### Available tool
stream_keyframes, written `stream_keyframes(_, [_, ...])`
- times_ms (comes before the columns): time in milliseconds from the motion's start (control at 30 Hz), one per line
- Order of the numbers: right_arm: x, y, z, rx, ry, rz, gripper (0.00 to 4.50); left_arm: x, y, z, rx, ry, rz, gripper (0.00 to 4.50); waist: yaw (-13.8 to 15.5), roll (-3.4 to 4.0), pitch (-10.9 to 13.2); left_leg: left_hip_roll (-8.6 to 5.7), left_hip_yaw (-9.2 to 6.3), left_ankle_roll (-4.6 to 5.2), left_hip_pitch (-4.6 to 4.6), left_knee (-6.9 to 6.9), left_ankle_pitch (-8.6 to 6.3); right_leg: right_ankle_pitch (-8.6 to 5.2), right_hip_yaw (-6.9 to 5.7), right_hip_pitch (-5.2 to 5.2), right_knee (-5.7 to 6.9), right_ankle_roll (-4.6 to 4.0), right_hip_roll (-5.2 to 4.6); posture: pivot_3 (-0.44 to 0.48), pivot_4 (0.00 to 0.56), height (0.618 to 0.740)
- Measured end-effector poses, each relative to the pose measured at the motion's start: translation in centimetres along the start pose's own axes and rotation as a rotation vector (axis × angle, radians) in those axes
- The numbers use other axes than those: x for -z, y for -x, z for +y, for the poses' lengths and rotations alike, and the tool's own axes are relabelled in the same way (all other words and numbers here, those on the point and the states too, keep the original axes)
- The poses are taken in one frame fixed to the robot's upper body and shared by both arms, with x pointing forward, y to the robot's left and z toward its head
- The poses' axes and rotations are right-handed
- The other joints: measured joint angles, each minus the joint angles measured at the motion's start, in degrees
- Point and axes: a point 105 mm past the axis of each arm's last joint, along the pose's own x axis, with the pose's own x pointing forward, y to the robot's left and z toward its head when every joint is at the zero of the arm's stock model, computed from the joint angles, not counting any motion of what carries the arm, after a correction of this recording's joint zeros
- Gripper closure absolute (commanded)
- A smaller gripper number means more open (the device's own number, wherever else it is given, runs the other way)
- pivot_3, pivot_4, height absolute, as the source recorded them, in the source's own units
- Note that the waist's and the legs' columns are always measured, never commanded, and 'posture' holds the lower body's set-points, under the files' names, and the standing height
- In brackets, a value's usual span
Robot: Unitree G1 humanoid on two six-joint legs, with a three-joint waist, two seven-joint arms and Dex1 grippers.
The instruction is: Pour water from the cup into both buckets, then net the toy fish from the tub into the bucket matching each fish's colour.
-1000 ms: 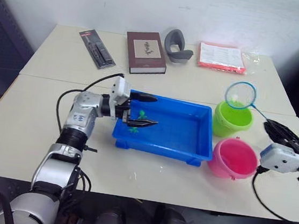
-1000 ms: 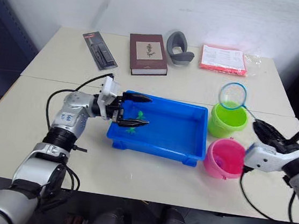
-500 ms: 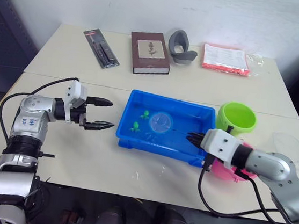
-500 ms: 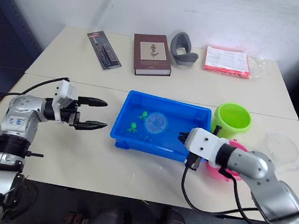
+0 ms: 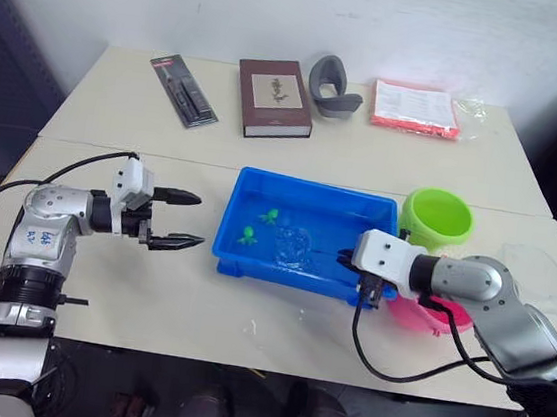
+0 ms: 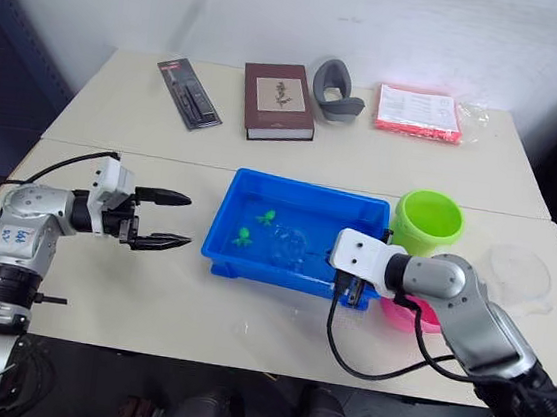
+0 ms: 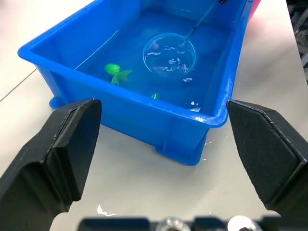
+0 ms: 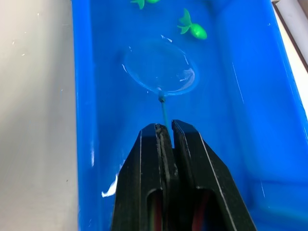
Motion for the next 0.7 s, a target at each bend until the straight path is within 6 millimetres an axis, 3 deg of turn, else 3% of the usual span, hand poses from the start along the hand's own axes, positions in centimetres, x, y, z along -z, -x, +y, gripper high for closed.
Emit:
stream_keyframes(167, [0.6, -1.2, -0.9, 0.026, -0.069, 0.029, 4.5, -0.2, -0.1, 0.1, -0.011, -0.01, -0.003, 0.03, -0.09, 0.0, 0.0, -0.02, 0.0, 0.0, -0.02, 0.0, 0.0, 0.0, 0.0, -0.01, 0.0, 0.0, -0.01, 0.0, 0.15, 0.74])
stream_keyframes(500, [-1.1, -4.5, -2.2, 0.062, -0.12, -0.055, 4.5, -0.4, -0.4, 0.0, -0.012, -0.02, -0.017, 0.03, -1.1, 0.01, 0.0, -0.01, 0.0, -0.04, -0.02, -0.05, 0.01, 0.0, -0.01, -0.04, 0.01, 0.0, 0.0, 0.0, 0.15, 0.74])
stream_keyframes(600, [-1.4, -4.2, -2.3, 0.072, -0.119, -0.071, 4.5, -0.4, -0.5, 0.0, -0.01, -0.021, -0.02, 0.03, -1.0, 0.01, 0.01, -0.02, -0.01, -0.04, -0.03, -0.04, 0.01, 0.0, -0.02, -0.03, 0.0, 0.0, -0.01, 0.0, 0.15, 0.74])
stream_keyframes(700, [-1.1, -2.5, -2.7, 0.109, -0.132, -0.103, 4.5, -0.5, -0.9, -0.2, -0.004, -0.019, -0.036, 0.03, -0.76, 0.01, 0.01, -0.04, -0.04, -0.04, -0.05, -0.05, 0.01, 0.0, -0.03, -0.02, -0.03, 0.0, -0.03, 0.0, 0.15, 0.74])
